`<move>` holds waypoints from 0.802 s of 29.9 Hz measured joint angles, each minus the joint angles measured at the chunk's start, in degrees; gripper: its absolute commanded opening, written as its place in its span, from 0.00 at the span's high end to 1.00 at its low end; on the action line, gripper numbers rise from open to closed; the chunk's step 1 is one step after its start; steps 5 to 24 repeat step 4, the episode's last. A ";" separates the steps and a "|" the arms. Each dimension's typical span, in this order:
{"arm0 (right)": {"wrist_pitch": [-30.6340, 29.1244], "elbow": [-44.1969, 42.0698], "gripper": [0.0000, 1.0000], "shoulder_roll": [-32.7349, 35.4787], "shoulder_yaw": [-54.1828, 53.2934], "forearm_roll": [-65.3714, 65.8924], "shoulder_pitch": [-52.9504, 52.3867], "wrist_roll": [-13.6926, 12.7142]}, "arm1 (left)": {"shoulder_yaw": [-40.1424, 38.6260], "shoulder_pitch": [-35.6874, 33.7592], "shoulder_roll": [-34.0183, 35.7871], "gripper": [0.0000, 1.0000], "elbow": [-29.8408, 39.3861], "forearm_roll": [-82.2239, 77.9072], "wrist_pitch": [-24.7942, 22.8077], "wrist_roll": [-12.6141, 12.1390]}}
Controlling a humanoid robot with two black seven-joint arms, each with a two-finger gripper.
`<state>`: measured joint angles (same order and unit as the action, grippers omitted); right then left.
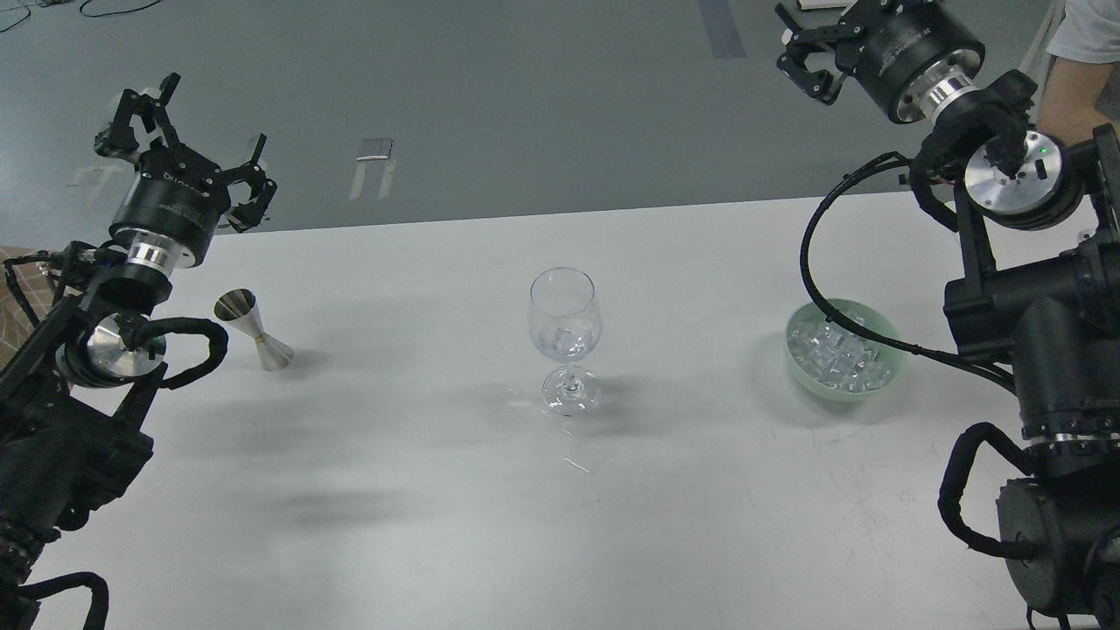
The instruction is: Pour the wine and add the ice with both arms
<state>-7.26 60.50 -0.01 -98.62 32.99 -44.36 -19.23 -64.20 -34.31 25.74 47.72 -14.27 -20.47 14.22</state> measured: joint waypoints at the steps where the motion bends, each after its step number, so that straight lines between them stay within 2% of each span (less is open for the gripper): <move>1: 0.19 -0.35 0.00 0.00 -1.03 -0.61 -0.11 0.50 | -0.04 -0.12 0.00 0.02 0.00 -0.06 0.00 0.00; 4: 0.40 -1.35 0.00 0.01 -2.71 -1.47 -0.29 1.33 | -0.11 -0.82 0.00 0.02 0.00 -0.11 0.00 0.00; 24: 0.40 -1.35 0.00 0.01 -2.71 -1.47 -0.29 1.33 | -0.11 -0.82 0.00 0.02 0.00 -0.11 0.00 0.00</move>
